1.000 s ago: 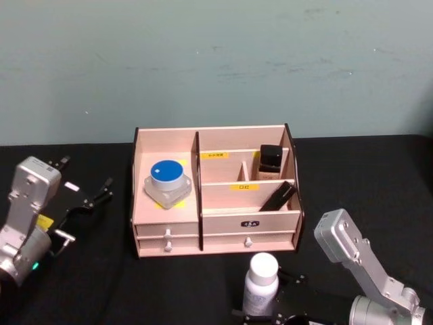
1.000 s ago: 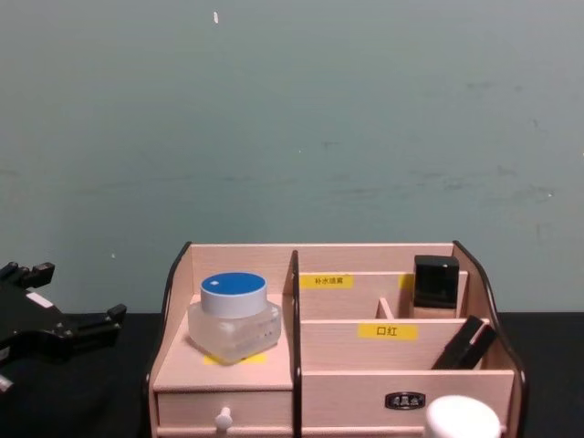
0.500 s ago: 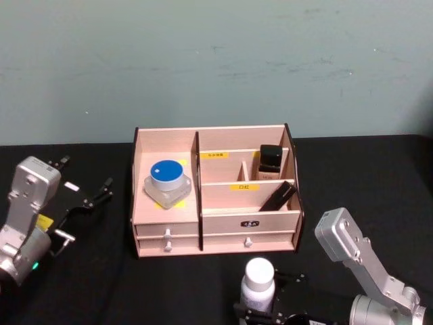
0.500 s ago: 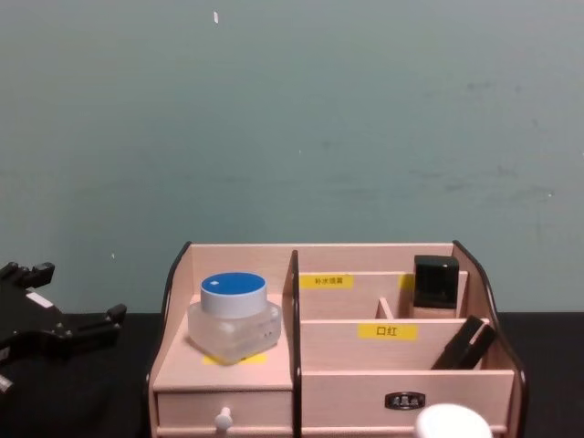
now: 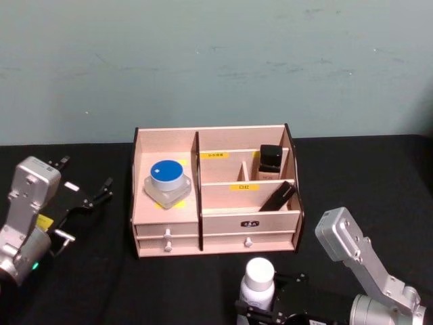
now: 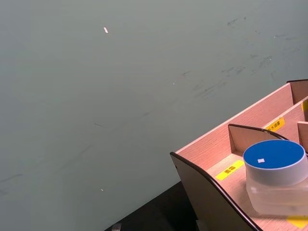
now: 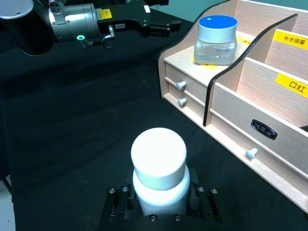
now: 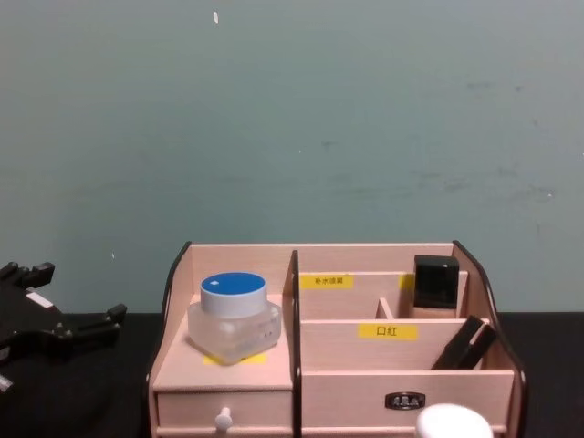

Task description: Pick up the facial cleanser and watermelon frost from the table and place them into the tiered storage box.

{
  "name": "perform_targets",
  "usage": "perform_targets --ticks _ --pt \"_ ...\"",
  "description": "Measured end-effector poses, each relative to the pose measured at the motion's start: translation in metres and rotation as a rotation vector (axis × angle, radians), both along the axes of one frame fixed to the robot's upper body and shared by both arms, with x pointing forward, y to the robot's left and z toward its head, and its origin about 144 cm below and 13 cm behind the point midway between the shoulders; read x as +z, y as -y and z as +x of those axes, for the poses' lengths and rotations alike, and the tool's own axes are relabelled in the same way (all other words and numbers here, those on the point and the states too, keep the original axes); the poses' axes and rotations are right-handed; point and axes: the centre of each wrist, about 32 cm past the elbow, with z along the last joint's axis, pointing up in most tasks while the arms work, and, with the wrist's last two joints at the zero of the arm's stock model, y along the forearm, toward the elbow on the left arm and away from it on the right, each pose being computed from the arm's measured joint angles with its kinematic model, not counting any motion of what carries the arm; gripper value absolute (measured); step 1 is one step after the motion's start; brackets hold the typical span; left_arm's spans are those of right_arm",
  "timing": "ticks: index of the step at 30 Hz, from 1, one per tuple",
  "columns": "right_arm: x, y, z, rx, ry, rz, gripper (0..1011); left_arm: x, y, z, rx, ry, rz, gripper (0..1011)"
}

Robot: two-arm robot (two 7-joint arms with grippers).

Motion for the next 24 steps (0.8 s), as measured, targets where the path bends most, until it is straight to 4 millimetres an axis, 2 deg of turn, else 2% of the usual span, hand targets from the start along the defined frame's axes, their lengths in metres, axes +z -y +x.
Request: perform_targets --ticks 10,15,24 --pt "0.003 0.003 0.001 -0.005 0.025 0.034 616 0.0 0.0 0.0 0.0 0.0 0.0 1001" --pt "0.022 0.001 0.007 0.004 0.088 0.04 616 0.0 0.0 0.0 0.0 0.0 0.0 1002" --pt "0.054 -0.001 0.037 -0.019 0.208 0.048 616 0.0 0.0 0.0 0.0 0.0 0.0 1001"
